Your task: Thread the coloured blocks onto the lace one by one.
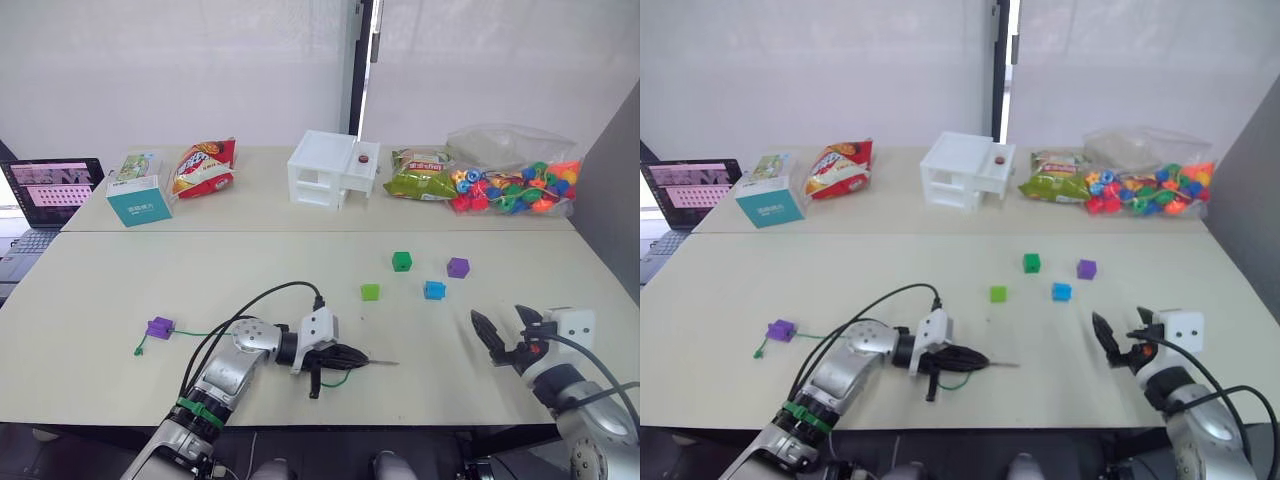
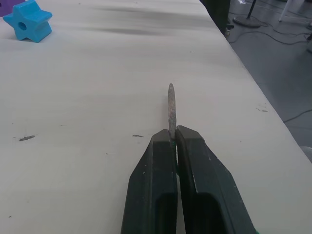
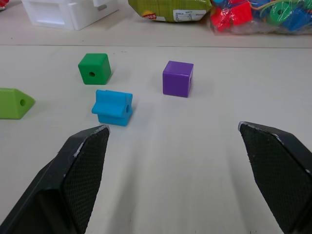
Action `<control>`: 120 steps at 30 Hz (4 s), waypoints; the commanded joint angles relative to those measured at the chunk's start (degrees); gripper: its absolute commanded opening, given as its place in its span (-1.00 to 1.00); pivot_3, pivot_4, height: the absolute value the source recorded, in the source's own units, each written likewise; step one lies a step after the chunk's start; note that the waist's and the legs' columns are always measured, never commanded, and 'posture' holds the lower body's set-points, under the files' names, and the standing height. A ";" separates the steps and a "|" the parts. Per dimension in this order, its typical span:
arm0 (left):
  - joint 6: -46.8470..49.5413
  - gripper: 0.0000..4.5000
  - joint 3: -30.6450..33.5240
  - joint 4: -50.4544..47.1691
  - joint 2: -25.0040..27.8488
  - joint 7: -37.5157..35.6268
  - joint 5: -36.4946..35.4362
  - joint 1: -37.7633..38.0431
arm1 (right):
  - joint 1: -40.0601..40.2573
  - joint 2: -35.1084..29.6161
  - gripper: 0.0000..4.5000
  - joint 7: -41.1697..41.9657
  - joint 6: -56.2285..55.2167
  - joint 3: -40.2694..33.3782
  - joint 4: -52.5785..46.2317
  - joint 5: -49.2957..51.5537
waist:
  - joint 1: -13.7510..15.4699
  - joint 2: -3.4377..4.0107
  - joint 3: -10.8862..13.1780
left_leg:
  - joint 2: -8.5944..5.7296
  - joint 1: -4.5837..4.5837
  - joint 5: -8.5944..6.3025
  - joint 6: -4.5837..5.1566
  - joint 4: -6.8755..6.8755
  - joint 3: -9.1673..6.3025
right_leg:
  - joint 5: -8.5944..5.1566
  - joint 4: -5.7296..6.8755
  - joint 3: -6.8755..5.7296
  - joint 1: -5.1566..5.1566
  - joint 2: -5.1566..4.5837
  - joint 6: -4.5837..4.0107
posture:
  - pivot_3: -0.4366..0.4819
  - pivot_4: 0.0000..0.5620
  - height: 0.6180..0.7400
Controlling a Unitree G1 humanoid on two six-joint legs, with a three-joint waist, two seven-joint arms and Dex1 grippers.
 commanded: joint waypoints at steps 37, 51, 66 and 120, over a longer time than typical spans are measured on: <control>1.77 -1.00 0.38 -6.74 1.02 6.21 -0.40 3.59 | -42.86 -5.58 0.01 -12.87 2.59 13.58 44.34 -9.31 | -0.75 0.11 0.01 | 0.02 0.13 0.04 -0.05 -0.51 0.08 | 0.01 -0.24 0.09 -0.06 0.00 -0.03 | -0.05 -0.47 1.00; -1.90 -1.00 0.78 -2.87 -1.07 6.37 0.20 1.23 | -34.88 -8.53 -0.48 -10.79 18.97 9.16 10.73 1.19 | -0.38 0.11 0.01 | 0.03 0.10 0.03 -0.04 -0.58 0.06 | 0.01 -0.37 0.07 -0.05 0.00 -0.02 | -0.05 -0.47 1.00; -5.22 -1.00 1.04 0.15 -2.25 5.24 0.90 -0.40 | 0.50 7.89 -0.48 -21.82 26.55 18.02 -20.34 4.72 | -0.51 0.12 0.00 | 0.03 0.11 0.03 -0.04 -0.67 0.08 | 0.01 -0.54 0.07 -0.04 0.00 -0.01 | -0.05 -0.47 1.00; -1.87 -1.00 1.61 -5.34 -0.18 9.15 1.36 1.66 | -34.81 -35.41 0.35 50.34 -15.94 43.49 22.01 -14.65 | -0.01 0.15 0.07 | 0.03 -0.01 0.09 -0.12 -0.58 0.15 | -0.01 -0.74 0.03 -0.01 -0.02 0.09 | -0.05 -0.47 1.00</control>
